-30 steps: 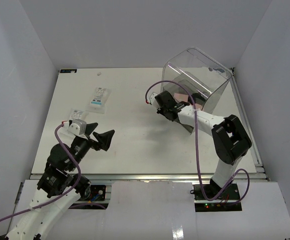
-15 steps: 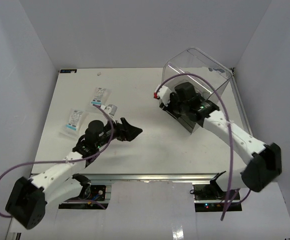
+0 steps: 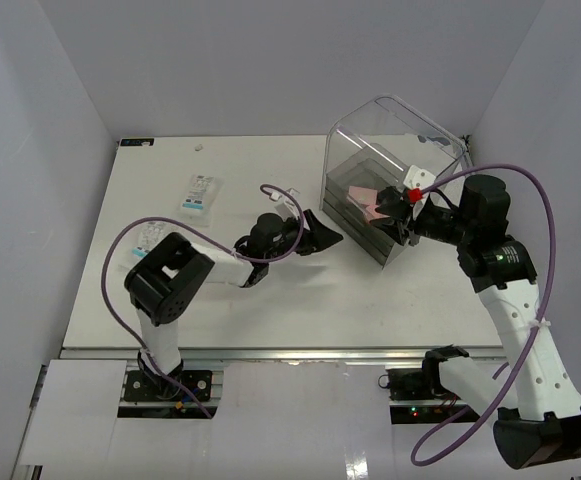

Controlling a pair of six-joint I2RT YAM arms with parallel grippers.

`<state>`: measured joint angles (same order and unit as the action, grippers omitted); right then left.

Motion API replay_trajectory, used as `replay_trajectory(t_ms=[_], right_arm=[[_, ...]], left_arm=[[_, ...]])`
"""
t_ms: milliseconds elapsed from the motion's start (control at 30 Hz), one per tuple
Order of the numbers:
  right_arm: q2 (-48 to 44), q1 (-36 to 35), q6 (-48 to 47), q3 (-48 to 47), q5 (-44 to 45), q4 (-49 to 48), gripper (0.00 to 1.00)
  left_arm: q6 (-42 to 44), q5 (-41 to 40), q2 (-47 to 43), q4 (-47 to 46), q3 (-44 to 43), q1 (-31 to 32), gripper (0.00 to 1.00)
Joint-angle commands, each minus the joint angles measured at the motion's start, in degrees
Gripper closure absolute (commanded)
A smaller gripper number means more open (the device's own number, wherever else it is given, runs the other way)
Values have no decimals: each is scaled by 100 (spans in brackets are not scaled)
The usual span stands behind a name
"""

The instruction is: Organize the makeup

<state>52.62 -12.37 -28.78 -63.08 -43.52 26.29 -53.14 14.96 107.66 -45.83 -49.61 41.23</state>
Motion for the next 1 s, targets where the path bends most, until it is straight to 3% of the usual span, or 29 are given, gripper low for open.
replay_trajectory(t_ms=[0,233,600,967], right_arm=[[-351,239,338,310,-779,-507,61],[-633,516,501,609,-1020,-745,62],[-779,840,768,789,-1333,-960,63],[-827,1011,906,847,-1436,-1079,63]], left_arm=[[-558,-201,794,-702,-741,20,37],[-841,-205,1627,-846,-1490,52,57],[-1048,-194,2213,-527,-2130,60,58],[-1315,-253,2434,-636,-2095,55,80]])
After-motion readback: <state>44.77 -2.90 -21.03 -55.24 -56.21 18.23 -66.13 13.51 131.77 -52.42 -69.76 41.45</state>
